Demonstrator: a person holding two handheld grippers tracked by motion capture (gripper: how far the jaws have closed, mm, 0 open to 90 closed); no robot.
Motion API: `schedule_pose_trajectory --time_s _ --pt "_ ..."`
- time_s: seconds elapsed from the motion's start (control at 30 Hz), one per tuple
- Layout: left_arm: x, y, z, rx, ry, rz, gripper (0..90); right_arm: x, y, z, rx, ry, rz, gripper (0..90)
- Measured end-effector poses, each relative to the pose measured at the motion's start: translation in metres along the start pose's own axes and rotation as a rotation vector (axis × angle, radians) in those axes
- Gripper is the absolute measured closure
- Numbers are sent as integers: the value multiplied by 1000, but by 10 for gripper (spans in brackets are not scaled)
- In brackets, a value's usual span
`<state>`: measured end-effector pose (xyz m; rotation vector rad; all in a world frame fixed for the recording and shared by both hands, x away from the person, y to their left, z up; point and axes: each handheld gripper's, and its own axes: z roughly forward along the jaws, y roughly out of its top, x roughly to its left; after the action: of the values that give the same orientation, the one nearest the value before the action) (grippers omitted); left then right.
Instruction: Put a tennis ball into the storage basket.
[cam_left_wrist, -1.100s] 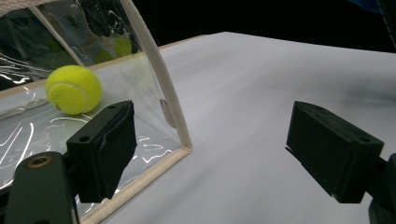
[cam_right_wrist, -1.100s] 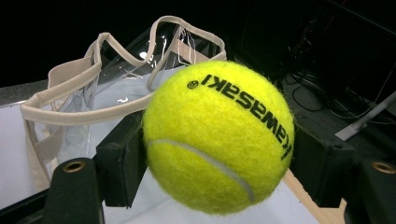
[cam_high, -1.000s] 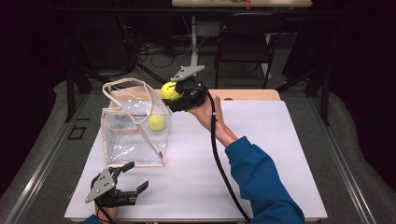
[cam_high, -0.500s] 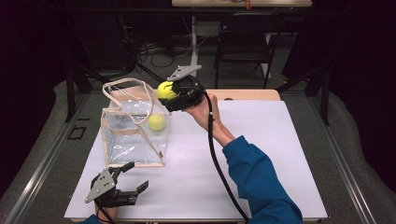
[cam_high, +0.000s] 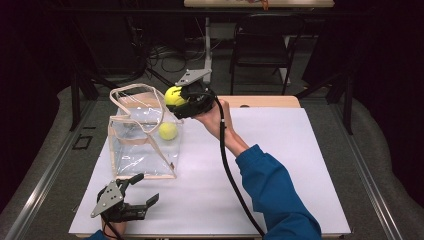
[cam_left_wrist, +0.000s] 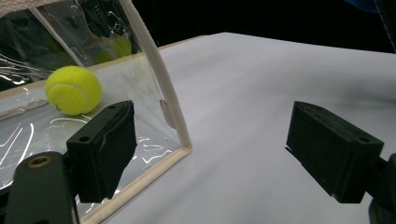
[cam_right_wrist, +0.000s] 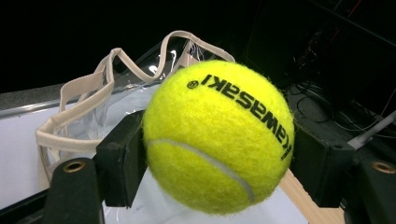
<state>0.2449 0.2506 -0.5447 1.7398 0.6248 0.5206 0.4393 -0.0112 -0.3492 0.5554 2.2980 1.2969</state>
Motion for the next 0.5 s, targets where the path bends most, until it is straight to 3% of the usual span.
schedule_pose_trajectory --time_s 0.5 --pt "0 0 0 -3 -2 -1 158 2 8 2 -21 1 -7 268"
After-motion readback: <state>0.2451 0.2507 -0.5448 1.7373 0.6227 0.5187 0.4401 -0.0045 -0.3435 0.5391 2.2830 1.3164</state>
